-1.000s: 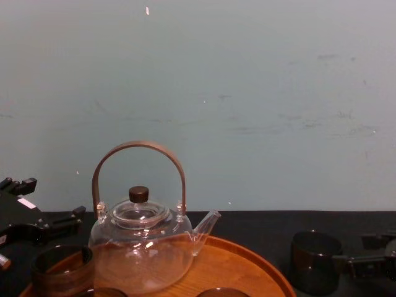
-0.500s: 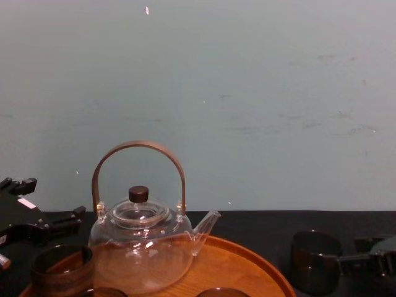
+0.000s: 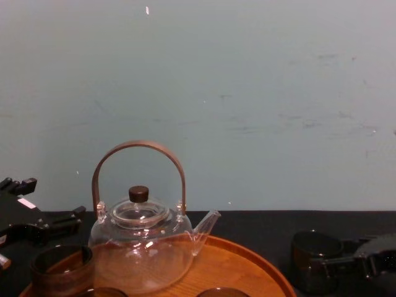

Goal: Pick up the glass from the table and place it on the tray.

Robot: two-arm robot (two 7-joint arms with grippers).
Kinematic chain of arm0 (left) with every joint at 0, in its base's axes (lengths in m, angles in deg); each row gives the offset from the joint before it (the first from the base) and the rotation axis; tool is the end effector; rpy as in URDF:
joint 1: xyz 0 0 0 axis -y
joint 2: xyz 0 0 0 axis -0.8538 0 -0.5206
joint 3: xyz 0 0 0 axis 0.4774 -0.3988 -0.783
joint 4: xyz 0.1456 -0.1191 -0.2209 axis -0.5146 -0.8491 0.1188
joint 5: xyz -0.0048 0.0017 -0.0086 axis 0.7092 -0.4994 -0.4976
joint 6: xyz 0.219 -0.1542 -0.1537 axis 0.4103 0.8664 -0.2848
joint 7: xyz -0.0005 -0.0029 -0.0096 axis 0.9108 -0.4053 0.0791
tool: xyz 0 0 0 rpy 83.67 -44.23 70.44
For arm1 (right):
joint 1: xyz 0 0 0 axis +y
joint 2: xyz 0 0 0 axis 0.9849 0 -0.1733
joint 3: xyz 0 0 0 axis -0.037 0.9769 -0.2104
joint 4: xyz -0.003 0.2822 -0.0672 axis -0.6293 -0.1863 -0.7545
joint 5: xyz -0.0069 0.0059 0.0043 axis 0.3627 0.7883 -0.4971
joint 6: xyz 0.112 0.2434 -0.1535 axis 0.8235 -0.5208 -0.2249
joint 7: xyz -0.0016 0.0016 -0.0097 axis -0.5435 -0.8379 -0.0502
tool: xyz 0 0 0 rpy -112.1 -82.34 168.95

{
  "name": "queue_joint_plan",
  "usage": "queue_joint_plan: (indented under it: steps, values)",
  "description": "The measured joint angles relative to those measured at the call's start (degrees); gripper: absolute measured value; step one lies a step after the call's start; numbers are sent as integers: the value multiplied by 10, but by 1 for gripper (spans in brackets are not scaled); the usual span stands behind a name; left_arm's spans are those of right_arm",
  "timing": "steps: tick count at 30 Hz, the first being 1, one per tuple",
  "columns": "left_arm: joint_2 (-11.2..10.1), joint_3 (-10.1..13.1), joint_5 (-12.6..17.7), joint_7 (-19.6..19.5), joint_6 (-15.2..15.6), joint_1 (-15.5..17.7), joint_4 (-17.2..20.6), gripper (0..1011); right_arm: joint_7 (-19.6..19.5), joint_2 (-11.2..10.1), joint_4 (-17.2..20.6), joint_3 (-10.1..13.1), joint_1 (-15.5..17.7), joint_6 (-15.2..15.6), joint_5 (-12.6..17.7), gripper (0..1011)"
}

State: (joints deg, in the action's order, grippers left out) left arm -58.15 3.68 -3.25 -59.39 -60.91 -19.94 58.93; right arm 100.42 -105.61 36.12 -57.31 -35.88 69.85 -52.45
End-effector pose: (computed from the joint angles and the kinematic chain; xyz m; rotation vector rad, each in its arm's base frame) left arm 0.3582 0.0827 -0.3023 0.3044 -0.2851 1.2479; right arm 0.4296 -0.0759 -0.2843 -0.4122 0.1833 -0.8353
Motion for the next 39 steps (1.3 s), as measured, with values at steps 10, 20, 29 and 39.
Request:
queue_joint_plan:
  steps: [10, 20, 29, 39]
  values:
    - [0, 0, 0, 0, 0, 0, 0, 1001, -2, 18, -25, -5, -18, -7, -24, 1002]
    - [0, 0, 0, 0, 0, 0, 0, 1001, -1, 36, -49, -8, -33, -11, -43, 1002]
    - [0, 0, 0, 0, 0, 0, 0, 1001, 3, 44, -55, -8, -38, -15, -55, 1002]
    - [0, 0, 0, 0, 0, 0, 0, 1002, 2, 44, -53, -9, -37, -15, -58, 1002]
